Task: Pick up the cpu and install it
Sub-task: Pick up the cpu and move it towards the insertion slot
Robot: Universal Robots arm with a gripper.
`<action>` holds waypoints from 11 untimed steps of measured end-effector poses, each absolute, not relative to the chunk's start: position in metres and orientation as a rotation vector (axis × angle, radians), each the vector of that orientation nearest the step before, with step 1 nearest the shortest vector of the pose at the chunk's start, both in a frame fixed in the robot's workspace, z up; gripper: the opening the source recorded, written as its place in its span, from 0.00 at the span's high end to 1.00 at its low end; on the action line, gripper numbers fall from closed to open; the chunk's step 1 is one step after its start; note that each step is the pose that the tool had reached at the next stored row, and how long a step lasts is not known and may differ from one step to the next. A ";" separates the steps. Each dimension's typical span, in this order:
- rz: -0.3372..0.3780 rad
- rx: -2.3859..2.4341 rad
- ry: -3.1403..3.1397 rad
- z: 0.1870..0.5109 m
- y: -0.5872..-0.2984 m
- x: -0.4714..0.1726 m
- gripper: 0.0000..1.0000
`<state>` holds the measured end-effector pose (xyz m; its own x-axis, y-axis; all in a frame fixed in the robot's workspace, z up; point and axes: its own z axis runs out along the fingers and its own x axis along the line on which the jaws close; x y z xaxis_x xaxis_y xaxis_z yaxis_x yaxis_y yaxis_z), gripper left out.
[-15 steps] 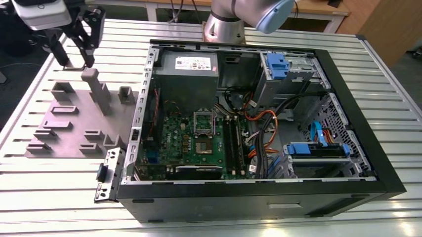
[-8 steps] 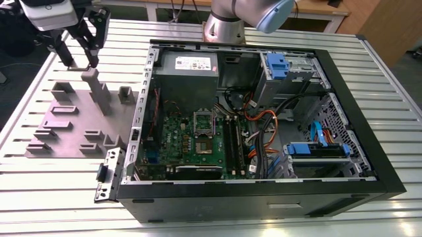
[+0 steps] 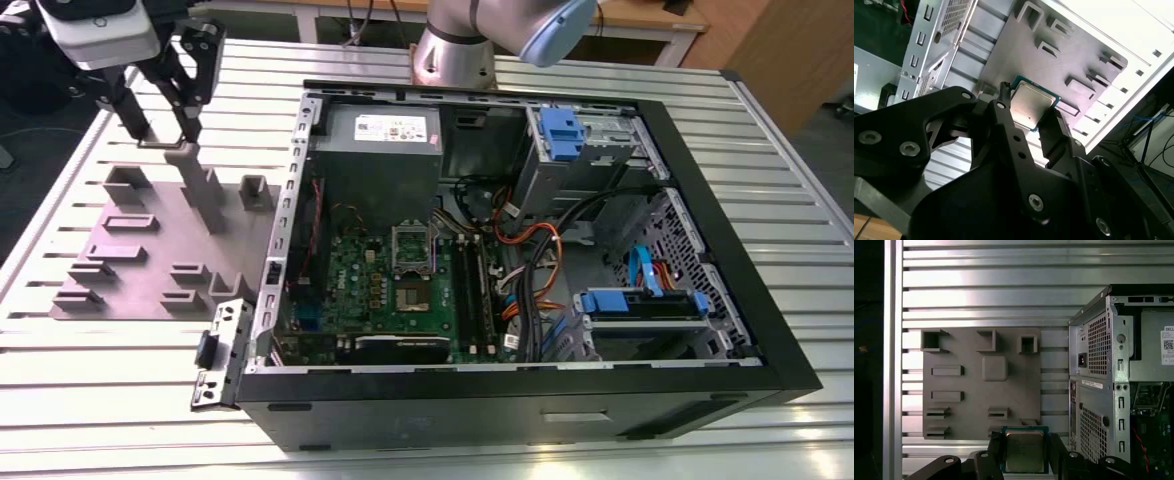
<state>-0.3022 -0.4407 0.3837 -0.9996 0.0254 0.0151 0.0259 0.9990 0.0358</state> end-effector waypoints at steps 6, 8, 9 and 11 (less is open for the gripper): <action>-0.056 -0.040 -3.126 0.384 -0.441 -0.290 0.53; -0.057 -0.040 -3.126 0.384 -0.441 -0.290 0.53; -0.057 -0.040 -3.126 0.384 -0.441 -0.290 0.53; -0.056 -0.040 -3.126 0.384 -0.441 -0.290 0.53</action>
<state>-0.2896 -0.4407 0.3837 -0.9996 0.0254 0.0152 0.0259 0.9990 0.0359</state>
